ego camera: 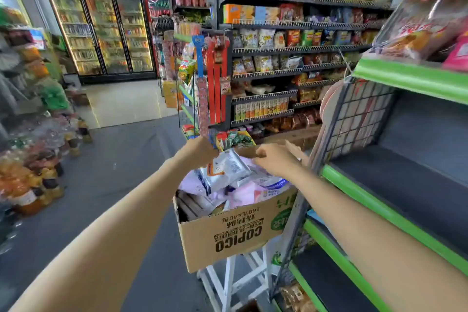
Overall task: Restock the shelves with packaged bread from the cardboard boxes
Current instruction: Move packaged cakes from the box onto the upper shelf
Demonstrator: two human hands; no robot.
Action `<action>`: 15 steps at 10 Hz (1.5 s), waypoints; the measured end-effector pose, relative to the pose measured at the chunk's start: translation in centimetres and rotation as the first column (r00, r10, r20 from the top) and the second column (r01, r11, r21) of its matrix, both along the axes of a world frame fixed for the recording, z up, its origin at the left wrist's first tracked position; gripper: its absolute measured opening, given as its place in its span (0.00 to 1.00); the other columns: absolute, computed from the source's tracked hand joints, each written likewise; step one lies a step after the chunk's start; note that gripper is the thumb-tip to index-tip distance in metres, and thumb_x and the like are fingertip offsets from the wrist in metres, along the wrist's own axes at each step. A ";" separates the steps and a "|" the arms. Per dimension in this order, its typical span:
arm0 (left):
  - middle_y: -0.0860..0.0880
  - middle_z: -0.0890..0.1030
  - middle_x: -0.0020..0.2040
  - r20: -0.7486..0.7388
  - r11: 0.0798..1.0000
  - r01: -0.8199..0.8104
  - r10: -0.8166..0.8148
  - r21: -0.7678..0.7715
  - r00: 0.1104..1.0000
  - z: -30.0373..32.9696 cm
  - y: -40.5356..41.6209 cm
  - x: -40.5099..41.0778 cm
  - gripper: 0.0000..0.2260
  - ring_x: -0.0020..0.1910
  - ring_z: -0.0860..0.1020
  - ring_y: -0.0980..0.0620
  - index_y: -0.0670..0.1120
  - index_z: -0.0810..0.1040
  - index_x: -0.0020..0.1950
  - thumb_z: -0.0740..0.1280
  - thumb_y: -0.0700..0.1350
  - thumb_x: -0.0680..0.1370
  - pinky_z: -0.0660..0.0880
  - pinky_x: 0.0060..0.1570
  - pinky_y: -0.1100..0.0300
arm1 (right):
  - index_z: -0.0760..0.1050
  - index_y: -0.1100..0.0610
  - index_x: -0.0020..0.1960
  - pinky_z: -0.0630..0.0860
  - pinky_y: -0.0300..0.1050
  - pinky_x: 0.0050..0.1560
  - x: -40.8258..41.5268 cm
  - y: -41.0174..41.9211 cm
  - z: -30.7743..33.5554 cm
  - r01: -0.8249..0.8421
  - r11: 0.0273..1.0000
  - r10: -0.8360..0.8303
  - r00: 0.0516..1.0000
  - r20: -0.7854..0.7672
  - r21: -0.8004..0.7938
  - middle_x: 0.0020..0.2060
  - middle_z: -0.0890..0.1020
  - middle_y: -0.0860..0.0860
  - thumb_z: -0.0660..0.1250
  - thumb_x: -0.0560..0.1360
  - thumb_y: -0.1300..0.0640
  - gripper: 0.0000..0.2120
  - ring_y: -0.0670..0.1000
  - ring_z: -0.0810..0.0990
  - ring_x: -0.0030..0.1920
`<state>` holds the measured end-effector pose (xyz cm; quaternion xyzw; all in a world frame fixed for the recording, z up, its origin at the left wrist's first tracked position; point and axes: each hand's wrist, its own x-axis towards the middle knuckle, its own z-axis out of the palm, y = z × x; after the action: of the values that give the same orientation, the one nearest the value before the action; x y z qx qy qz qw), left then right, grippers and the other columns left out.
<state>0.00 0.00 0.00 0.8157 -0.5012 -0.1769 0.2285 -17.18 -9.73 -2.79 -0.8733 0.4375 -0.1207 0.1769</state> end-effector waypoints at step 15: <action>0.44 0.75 0.43 -0.515 0.782 0.498 -0.622 -0.374 0.590 -2.5 -11.0 3.8 0.29 0.43 0.72 0.47 0.37 0.74 0.47 0.65 0.65 0.72 0.66 0.47 0.54 | 0.69 0.56 0.33 0.64 0.46 0.31 -4.8 -4.4 -0.5 0.701 0.710 -0.605 0.655 0.452 -0.065 0.30 0.76 0.52 0.64 0.76 0.44 0.20 0.58 0.75 0.36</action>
<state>3.80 -11.01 -2.55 0.4856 -0.6447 -0.4458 0.3871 -22.01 -14.09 -3.24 -0.6258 0.6606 -0.4019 0.1020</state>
